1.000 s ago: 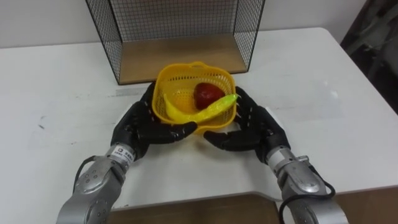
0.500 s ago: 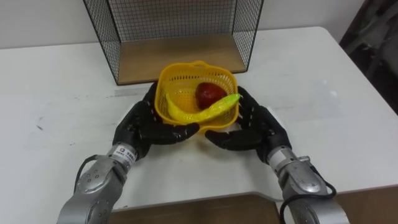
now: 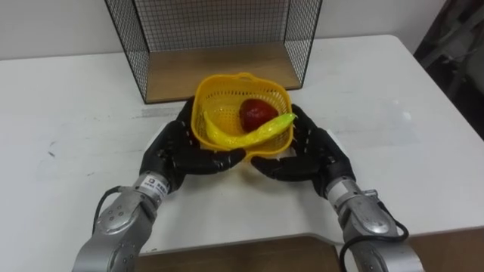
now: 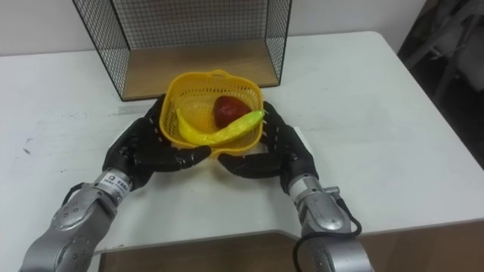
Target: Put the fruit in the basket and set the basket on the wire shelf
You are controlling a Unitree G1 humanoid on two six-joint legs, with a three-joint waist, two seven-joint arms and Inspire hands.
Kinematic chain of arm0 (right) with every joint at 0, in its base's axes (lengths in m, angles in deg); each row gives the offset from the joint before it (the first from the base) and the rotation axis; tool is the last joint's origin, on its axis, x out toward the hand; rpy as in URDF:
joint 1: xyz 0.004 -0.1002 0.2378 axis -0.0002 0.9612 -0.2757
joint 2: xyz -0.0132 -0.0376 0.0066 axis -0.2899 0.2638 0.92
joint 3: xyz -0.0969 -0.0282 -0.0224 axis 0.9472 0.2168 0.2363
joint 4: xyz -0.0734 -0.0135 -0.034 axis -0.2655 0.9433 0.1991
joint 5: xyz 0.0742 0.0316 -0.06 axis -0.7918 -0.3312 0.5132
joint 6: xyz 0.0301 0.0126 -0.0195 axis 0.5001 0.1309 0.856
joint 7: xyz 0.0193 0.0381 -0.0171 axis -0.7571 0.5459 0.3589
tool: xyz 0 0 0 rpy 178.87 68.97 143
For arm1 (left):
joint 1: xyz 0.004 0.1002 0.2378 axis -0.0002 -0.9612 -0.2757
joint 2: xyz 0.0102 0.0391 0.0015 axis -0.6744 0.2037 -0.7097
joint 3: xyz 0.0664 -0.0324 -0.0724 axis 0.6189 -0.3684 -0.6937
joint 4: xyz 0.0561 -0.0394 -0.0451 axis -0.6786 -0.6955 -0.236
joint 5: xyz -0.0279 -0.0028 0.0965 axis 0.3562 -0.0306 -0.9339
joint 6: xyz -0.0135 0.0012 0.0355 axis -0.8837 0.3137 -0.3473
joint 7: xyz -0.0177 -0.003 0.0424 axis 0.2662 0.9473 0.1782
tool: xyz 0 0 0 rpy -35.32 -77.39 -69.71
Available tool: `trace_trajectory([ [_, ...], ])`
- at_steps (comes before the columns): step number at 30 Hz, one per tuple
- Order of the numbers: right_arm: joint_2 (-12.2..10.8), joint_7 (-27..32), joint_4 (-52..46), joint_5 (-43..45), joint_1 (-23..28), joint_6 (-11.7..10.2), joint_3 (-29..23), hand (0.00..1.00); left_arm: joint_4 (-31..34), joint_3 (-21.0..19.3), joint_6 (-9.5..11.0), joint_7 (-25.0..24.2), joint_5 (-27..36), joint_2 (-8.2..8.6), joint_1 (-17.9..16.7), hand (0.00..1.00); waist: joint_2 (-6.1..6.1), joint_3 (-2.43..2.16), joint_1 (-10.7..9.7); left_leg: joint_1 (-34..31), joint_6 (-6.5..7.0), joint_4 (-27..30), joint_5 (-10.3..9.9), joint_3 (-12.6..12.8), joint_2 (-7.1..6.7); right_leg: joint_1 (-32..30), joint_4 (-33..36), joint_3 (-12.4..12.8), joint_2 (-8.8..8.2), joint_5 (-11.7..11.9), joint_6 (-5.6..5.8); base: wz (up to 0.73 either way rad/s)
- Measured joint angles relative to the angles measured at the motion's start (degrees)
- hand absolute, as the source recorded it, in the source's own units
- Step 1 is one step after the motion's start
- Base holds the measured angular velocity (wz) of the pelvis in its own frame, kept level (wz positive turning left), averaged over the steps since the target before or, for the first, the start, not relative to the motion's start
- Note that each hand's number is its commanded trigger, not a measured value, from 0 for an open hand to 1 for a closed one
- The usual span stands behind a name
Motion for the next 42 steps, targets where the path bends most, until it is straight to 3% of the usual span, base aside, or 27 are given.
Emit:
trace_trajectory([
  [5,0.0,0.4,-0.5,0.5,-2.0,0.0,-0.1,0.0,0.4,-1.0,0.0,0.0,0.0,0.69,0.0,0.0,-0.08,-0.05,0.0,-0.3,0.0,0.1,0.0,0.0,0.03,-0.2,0.0,-0.2,-0.01,0.0,0.0,0.0],
  [10,0.0,0.5,-0.5,0.7,-3.1,0.0,-0.1,0.0,1.5,-1.9,0.0,0.0,0.0,0.99,0.0,0.0,-0.71,-0.5,0.1,-0.8,-0.01,0.3,0.0,-0.7,0.04,-0.2,-0.1,-0.9,-0.02,0.0,0.0,0.06],
  [14,-0.1,1.3,-0.6,0.7,-3.2,0.0,-0.1,0.0,1.6,-1.9,0.0,0.0,0.0,1.01,0.0,0.0,-0.82,-0.57,0.1,-0.9,-0.01,0.4,0.0,-1.5,0.02,0.0,-0.1,-1.4,-0.04,0.0,0.0,0.09],
  [27,-0.1,1.4,-0.7,0.7,-3.2,0.0,0.0,0.0,1.6,-1.9,0.0,0.0,0.1,1.16,0.0,0.0,-1.62,-0.21,0.1,-1.2,-0.05,0.8,0.0,-1.6,0.02,0.1,-0.1,-1.8,-0.13,0.0,0.0,0.01],
  [38,-0.2,1.7,-0.7,1.2,-3.7,0.0,0.1,0.0,1.6,-1.9,0.0,0.0,0.1,1.53,0.0,0.0,-1.63,-0.19,0.6,-1.6,-0.05,1.6,0.0,-1.7,0.05,-0.1,0.1,-1.9,-0.16,0.0,0.0,0.0],
  [42,0.0,1.0,-0.7,1.0,-4.3,0.0,0.0,0.0,1.4,-2.0,0.0,0.0,0.4,0.83,0.0,0.0,-1.92,0.04,1.0,-2.0,-0.1,3.8,0.0,-1.6,0.3,0.1,1.4,-1.8,-0.16,-0.2,-0.16,0.01],
])
